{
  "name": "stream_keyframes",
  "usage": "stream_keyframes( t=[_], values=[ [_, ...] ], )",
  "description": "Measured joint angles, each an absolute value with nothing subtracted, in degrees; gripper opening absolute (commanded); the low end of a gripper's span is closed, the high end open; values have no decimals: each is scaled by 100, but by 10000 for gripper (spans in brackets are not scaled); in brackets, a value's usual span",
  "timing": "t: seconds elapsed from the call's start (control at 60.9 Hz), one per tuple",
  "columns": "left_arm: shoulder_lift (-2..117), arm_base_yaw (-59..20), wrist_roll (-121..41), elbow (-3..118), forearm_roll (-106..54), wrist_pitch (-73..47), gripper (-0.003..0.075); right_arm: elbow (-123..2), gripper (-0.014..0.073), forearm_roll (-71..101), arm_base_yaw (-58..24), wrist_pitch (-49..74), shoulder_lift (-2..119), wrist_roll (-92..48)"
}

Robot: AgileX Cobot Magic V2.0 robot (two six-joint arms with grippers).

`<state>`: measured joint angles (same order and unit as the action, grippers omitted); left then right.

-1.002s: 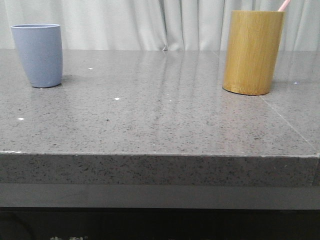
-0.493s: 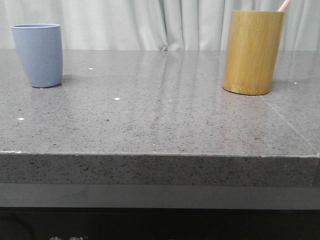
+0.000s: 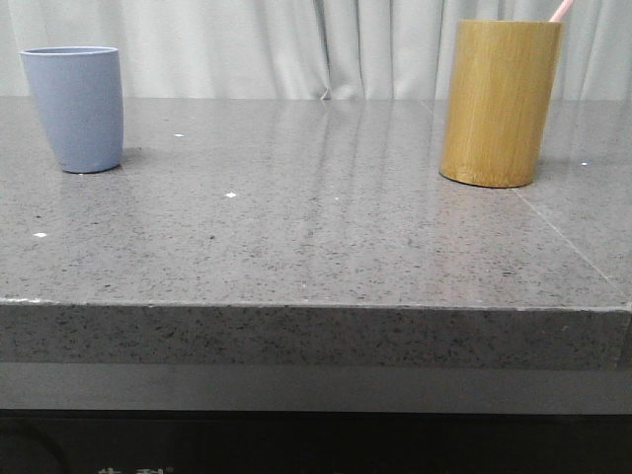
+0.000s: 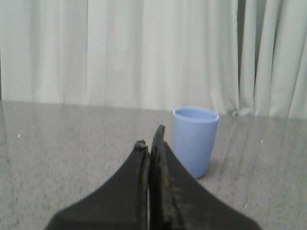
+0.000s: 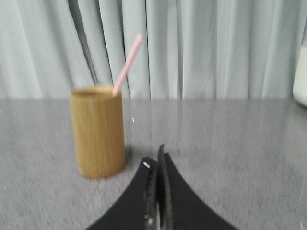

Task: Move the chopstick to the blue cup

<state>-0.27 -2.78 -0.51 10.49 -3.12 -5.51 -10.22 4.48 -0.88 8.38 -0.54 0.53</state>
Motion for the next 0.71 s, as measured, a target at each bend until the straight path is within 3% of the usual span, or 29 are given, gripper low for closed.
stream_keyframes(
  t=[0.41,0.706],
  values=[
    [1632,-278,-51,3953,-344,-2763,-19,-3817,-67,170,-88,2884,1537,53],
    [2937,-278,-51,4372,-429,-3536,-19,-4235,-67,158,-88,3533,2771,53]
  ],
)
